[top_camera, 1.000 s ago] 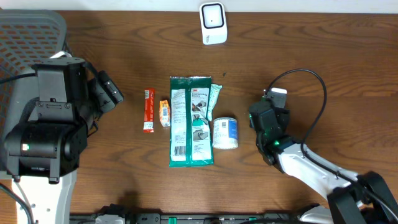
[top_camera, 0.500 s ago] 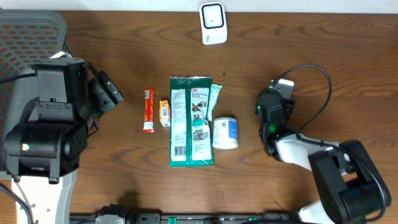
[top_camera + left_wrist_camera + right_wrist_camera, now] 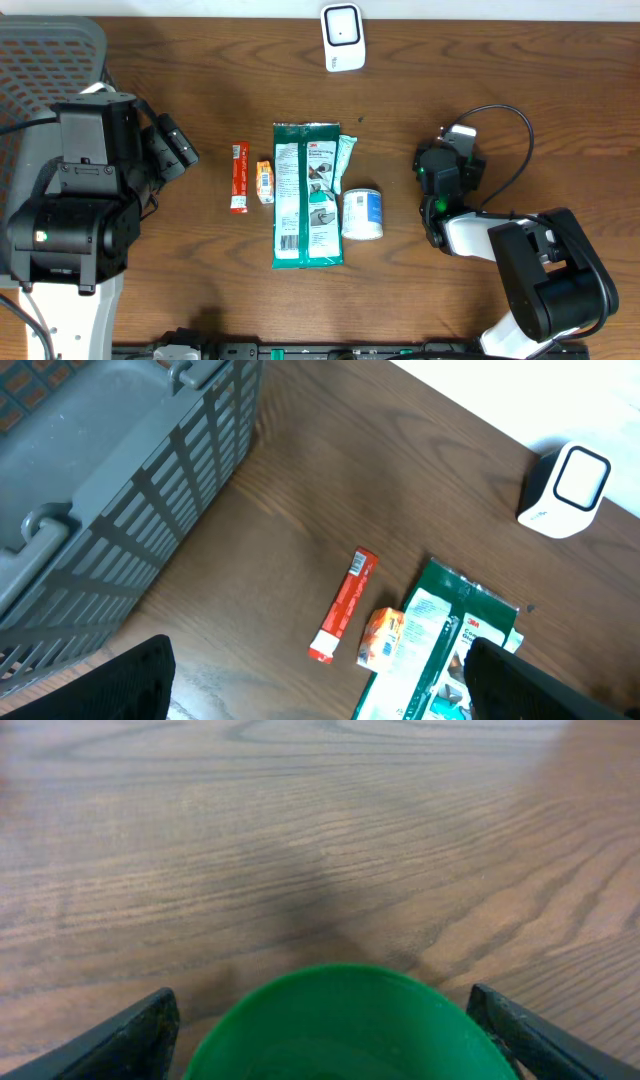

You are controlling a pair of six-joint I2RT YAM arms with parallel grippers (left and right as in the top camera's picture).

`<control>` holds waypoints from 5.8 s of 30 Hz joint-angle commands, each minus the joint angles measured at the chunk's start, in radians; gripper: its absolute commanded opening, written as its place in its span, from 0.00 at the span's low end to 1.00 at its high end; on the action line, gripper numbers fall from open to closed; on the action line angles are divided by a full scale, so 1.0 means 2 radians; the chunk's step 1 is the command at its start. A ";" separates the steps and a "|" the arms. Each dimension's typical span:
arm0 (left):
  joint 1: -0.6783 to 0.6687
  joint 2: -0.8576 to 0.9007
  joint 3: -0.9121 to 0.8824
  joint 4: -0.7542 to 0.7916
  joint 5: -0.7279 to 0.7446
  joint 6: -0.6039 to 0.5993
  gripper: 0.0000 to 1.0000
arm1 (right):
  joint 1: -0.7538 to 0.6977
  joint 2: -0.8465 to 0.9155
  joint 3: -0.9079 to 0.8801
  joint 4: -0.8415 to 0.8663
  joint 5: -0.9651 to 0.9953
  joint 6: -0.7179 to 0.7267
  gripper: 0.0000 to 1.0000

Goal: Scan the item barcode

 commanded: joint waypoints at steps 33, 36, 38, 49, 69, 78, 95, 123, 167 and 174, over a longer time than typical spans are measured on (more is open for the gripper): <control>0.002 0.000 0.006 -0.001 -0.006 0.005 0.90 | -0.114 -0.441 0.090 -0.547 -0.310 0.013 0.99; 0.002 0.000 0.006 -0.001 -0.006 0.005 0.90 | -0.122 -0.403 0.150 -0.619 -0.318 0.013 0.99; 0.002 0.000 0.006 -0.001 -0.006 0.005 0.90 | -0.125 -0.370 0.199 -0.680 -0.320 0.013 0.99; 0.002 0.000 0.006 -0.001 -0.006 0.005 0.90 | -0.127 -0.234 0.338 -0.814 -0.435 -0.002 0.99; 0.002 0.000 0.006 -0.001 -0.006 0.005 0.90 | -0.129 -0.189 0.365 -0.858 -0.469 -0.047 0.99; 0.002 0.000 0.006 -0.001 -0.006 0.005 0.90 | -0.138 -0.029 0.603 -1.044 -0.453 -0.077 0.99; 0.002 0.000 0.006 -0.001 -0.006 0.005 0.90 | -0.161 0.125 0.612 -0.974 -0.376 -0.015 0.99; 0.002 0.000 0.006 -0.001 -0.006 0.005 0.90 | -0.112 0.187 0.568 -0.902 -0.375 -0.034 0.88; 0.002 0.000 0.006 -0.001 -0.006 0.005 0.90 | -0.077 0.186 0.611 -0.976 -0.372 -0.049 0.75; 0.002 0.000 0.006 -0.001 -0.006 0.005 0.90 | -0.077 0.186 0.611 -0.981 -0.372 -0.034 0.86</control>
